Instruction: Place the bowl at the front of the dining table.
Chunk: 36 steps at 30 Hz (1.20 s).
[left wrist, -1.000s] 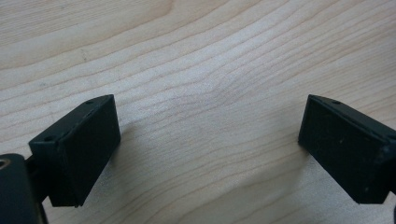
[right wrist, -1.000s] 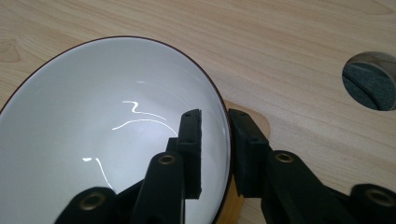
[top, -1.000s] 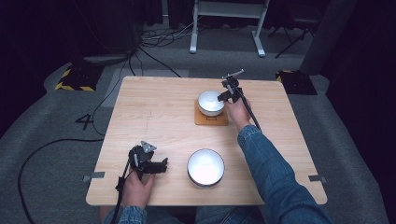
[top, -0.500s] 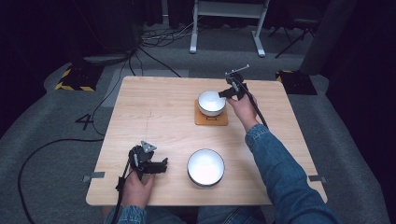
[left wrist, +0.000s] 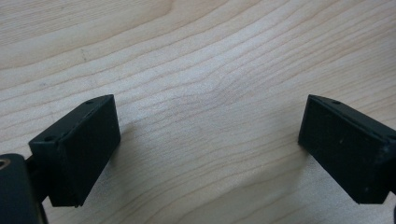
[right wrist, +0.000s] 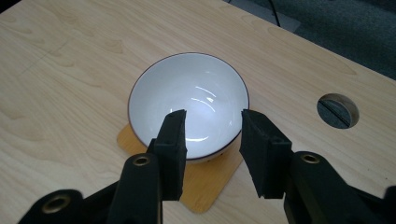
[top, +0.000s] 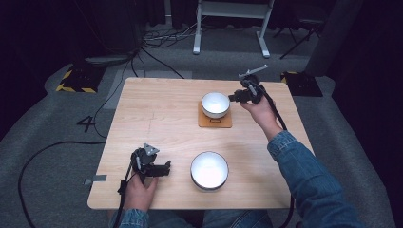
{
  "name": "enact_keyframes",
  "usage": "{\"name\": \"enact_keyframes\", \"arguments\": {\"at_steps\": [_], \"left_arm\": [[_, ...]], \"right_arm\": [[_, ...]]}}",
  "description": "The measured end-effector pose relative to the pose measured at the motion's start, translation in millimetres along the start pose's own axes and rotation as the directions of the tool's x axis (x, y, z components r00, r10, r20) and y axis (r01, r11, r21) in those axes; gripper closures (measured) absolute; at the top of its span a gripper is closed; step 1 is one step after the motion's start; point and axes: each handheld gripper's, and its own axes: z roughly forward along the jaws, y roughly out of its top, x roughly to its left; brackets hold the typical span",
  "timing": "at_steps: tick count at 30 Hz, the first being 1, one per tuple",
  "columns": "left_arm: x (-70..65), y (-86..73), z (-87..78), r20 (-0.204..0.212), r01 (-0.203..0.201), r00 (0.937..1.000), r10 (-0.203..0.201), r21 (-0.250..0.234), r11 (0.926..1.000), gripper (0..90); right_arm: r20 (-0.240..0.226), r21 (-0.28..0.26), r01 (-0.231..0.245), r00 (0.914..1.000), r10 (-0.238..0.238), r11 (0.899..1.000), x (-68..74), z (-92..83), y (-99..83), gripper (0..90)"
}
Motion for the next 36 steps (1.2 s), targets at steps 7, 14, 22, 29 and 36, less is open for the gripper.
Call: {"name": "enact_keyframes", "arguments": {"at_steps": [7,14,22,29,36], "left_arm": [[0.0,0.0,0.0,0.000,0.000,1.0000,0.000,0.000,1.0000,5.6],[0.1,0.1,0.0,0.001,0.000,1.0000,0.000,0.000,1.0000,5.6],[0.0,0.1,0.0,0.000,0.000,1.0000,0.000,0.001,1.0000,5.6],[-0.1,0.1,0.0,0.000,0.001,1.0000,-0.001,0.000,1.0000,5.6],[-0.1,0.1,0.0,0.000,0.001,1.0000,-0.001,0.000,1.0000,5.6]], "right_arm": [[-0.042,-0.031,0.017,0.9990,-0.018,0.999,9.1,-26.8,-13.8,59.3],[-0.074,-0.005,0.061,0.9954,-0.061,0.998,21.6,-47.9,-29.8,57.6],[-0.091,-0.029,0.074,0.9929,-0.076,0.997,35.2,-70.7,-52.2,57.6],[-0.095,-0.017,0.103,0.9900,-0.104,0.995,42.2,-81.3,-73.9,56.1],[-0.088,-0.018,0.101,0.9909,-0.102,0.995,46.5,-88.9,-93.3,55.3]]}}
